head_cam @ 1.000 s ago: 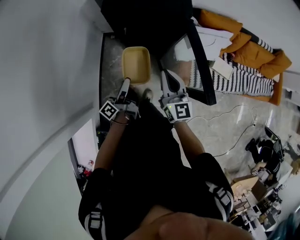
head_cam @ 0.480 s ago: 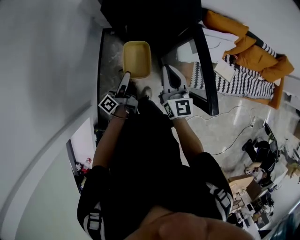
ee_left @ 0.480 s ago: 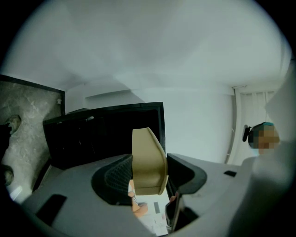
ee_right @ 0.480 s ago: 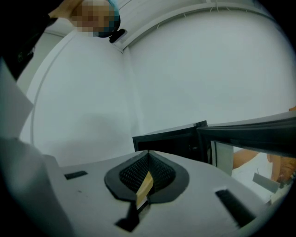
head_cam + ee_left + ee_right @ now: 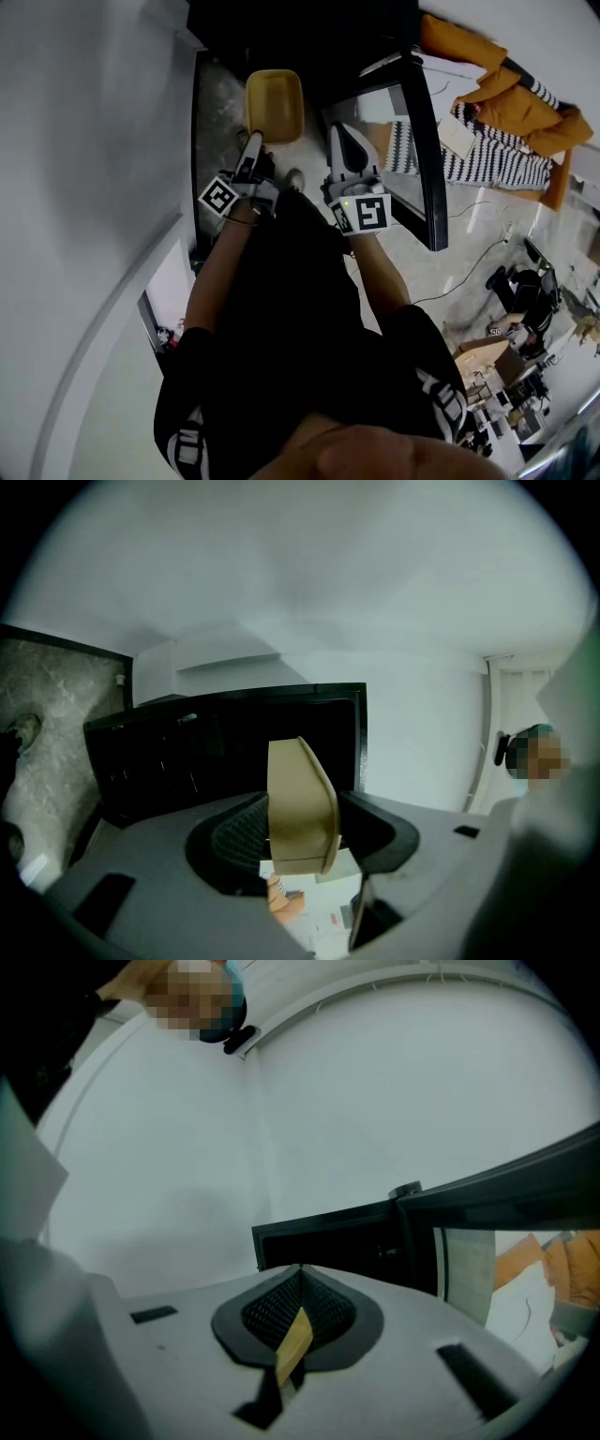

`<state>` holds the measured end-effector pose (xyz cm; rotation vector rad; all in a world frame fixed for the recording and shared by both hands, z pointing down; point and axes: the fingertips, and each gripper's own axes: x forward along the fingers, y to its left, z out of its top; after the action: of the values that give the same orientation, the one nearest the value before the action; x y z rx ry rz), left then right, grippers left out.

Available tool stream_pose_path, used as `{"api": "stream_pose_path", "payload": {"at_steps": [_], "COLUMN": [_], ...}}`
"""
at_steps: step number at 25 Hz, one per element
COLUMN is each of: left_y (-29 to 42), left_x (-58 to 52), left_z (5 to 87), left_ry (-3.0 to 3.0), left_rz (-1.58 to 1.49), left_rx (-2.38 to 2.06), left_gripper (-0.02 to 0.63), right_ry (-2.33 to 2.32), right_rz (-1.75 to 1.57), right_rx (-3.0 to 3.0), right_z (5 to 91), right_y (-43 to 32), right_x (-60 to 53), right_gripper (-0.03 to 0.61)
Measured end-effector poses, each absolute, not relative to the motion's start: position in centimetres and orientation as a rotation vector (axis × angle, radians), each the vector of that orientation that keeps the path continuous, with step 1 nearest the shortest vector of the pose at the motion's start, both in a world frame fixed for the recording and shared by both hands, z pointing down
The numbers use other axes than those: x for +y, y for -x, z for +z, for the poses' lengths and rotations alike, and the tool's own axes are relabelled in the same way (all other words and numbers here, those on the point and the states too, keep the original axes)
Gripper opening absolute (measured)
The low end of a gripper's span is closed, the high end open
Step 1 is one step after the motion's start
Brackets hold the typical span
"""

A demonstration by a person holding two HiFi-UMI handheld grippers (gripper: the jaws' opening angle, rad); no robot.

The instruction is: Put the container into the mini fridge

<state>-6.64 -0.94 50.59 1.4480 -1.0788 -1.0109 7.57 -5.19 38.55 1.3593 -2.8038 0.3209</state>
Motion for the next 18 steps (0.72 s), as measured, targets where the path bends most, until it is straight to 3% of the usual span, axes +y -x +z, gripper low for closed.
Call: {"api": "stream_pose_path", "payload": {"at_steps": [18], "left_y": [6.3], "left_x": [-5.1], "left_z": [57.2], "left_ry": [-1.462], "left_rz": [-0.991], "left_rx": [-1.049], "left_gripper": [0.225], "right_ry": [-1.349], "right_rz": [0.308], "right_rx": [-2.811], "right_z": [43.2], "right_y": [-7.2], "right_x": [-7.5], "right_gripper": [0.000]}}
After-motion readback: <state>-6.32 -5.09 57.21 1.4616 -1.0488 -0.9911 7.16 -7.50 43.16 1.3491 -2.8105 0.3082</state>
